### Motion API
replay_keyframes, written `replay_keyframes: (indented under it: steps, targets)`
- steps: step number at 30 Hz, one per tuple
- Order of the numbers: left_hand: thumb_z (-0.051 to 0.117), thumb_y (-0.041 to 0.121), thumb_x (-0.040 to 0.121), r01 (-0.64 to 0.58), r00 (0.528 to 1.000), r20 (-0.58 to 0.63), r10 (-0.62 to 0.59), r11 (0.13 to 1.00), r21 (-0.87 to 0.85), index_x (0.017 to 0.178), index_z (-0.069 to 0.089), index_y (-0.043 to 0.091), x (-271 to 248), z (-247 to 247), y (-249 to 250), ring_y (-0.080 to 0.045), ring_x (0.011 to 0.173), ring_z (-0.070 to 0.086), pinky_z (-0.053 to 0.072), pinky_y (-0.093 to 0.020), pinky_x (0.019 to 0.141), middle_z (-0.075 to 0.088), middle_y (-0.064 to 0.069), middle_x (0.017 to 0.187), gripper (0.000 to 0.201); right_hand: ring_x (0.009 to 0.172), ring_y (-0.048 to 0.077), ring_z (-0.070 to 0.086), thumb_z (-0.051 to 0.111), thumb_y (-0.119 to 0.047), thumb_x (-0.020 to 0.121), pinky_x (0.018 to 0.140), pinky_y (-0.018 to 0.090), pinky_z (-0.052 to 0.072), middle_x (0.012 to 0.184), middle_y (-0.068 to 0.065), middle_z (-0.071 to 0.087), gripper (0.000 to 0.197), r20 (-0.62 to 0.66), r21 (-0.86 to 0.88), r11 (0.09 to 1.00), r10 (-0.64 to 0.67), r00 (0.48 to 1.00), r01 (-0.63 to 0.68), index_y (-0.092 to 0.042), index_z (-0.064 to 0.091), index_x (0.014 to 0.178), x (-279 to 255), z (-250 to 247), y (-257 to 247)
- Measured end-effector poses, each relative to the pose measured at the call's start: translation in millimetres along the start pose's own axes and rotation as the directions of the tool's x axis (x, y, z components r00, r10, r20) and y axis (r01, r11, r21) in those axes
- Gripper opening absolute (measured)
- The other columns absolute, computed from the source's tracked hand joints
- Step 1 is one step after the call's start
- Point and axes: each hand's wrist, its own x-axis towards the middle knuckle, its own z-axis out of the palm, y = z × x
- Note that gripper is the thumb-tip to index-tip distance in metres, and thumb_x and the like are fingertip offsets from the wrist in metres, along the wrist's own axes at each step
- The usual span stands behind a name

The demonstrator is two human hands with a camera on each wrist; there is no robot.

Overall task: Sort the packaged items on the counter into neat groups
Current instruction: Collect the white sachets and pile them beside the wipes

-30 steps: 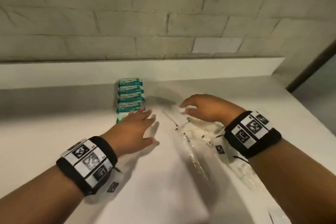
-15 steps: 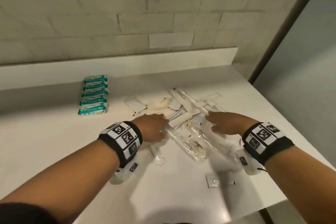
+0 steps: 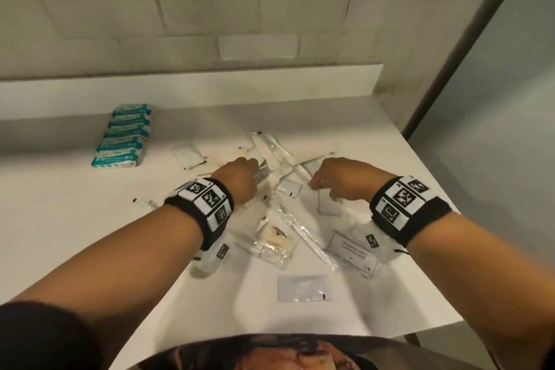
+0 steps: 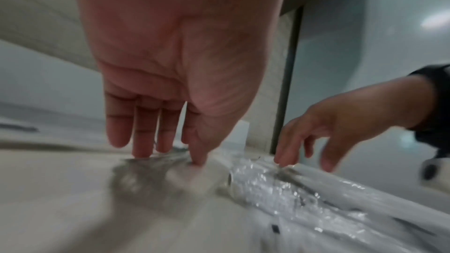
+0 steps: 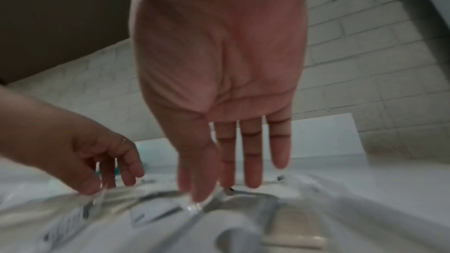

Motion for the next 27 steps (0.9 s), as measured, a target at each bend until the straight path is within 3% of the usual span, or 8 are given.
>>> replay_keyframes:
  steps: [3,8,11,14,17,19,23,27]
  targets:
    - [0.069,0.045,0.080,0.090,0.993,0.074,-0.088,0.995,-0.032,0.136,0.035,0.013,8.3,5.5,7.9,-0.029,0.112,0.054,0.046,-0.035,0.088,0.050,-0.011,0.128,0.073,0.105,0.019,0.047,0.069,-0.019,0.081,0.089,0.034,0.044,0.118,-0.006,0.045,0.056,0.039,-0.205,0.974,-0.092,0.995,0.098,-0.038,0.050,0.130,-6.1,10.7,5.0]
    - [0.083,0.043,0.067,0.226,0.973,0.123,-0.196,0.919,-0.323,0.140,0.027,0.013,5.2,8.2,1.5,-0.029,0.112,0.058,0.048,-0.036,0.088,0.053,-0.011,0.135,0.098,0.109,0.023,0.043,0.070,-0.037,0.077,0.088,0.039,0.032,0.111,0.001,0.050,0.036,-0.102,-0.326,0.945,-0.076,0.992,0.039,-0.024,0.057,0.108,-11.8,15.2,13.1]
    - [0.071,0.048,0.080,0.228,0.974,0.062,-0.220,0.930,-0.288,0.133,0.045,0.011,-2.4,7.9,-0.5,-0.024,0.094,0.060,0.045,-0.026,0.068,0.056,-0.009,0.131,0.070,0.100,0.023,0.057,0.063,-0.027,0.086,0.085,0.035,0.042,0.098,0.000,0.060,0.020,-0.204,-0.088,0.996,-0.030,0.979,0.012,-0.018,0.056,0.102,-27.8,13.2,22.7]
    - [0.055,0.050,0.090,0.197,0.975,-0.047,-0.215,0.948,-0.251,0.120,0.057,0.005,-10.8,2.4,-5.1,-0.028,0.097,0.058,0.043,-0.034,0.081,0.060,-0.015,0.126,0.054,0.077,0.013,0.063,0.060,-0.021,0.091,0.061,0.016,0.046,0.089,-0.007,0.061,0.025,-0.130,0.293,0.955,0.094,0.987,-0.052,-0.017,0.055,0.115,-62.0,3.0,24.2]
    - [0.051,0.051,0.091,0.155,0.975,-0.105,-0.197,0.936,-0.316,0.118,0.057,0.008,-28.0,-1.2,-1.6,-0.023,0.097,0.054,0.042,-0.036,0.083,0.062,-0.011,0.119,0.051,0.090,0.014,0.060,0.068,-0.032,0.085,0.068,0.020,0.044,0.117,-0.002,0.059,0.049,0.144,0.125,0.990,0.049,0.988,-0.067,-0.022,0.051,0.130,-93.0,10.4,17.5]
    - [0.053,0.056,0.087,0.061,0.996,-0.034,-0.077,0.940,-0.335,0.124,0.057,0.017,-43.2,-5.1,11.6,-0.021,0.103,0.059,0.047,-0.035,0.085,0.063,-0.002,0.120,0.054,0.081,0.012,0.052,0.074,-0.033,0.078,0.060,0.021,0.039,0.108,-0.004,0.058,0.049,0.254,0.017,0.999,0.035,0.967,-0.041,-0.022,0.053,0.121,-104.7,32.2,13.6]
    - [0.066,0.051,0.081,-0.128,0.958,0.223,0.182,0.963,-0.237,0.096,0.064,0.030,-72.1,0.7,53.1,-0.013,0.086,0.064,0.050,-0.029,0.074,0.066,0.011,0.091,0.026,0.085,0.015,0.049,0.078,-0.027,0.074,0.056,0.023,0.033,0.114,0.000,0.060,0.060,0.159,0.110,0.991,0.064,0.985,-0.082,-0.019,0.044,0.123,-107.8,56.9,13.7]
    - [0.063,0.051,0.084,-0.198,0.963,0.184,0.196,0.980,-0.012,0.090,0.053,0.025,-66.8,19.6,71.9,-0.016,0.092,0.053,0.041,-0.030,0.074,0.053,0.005,0.100,0.028,0.096,0.023,0.057,0.075,-0.029,0.078,0.069,0.028,0.038,0.115,0.004,0.060,0.059,0.066,0.055,0.988,0.139,0.988,-0.142,-0.016,0.045,0.127,-96.9,52.3,14.3]
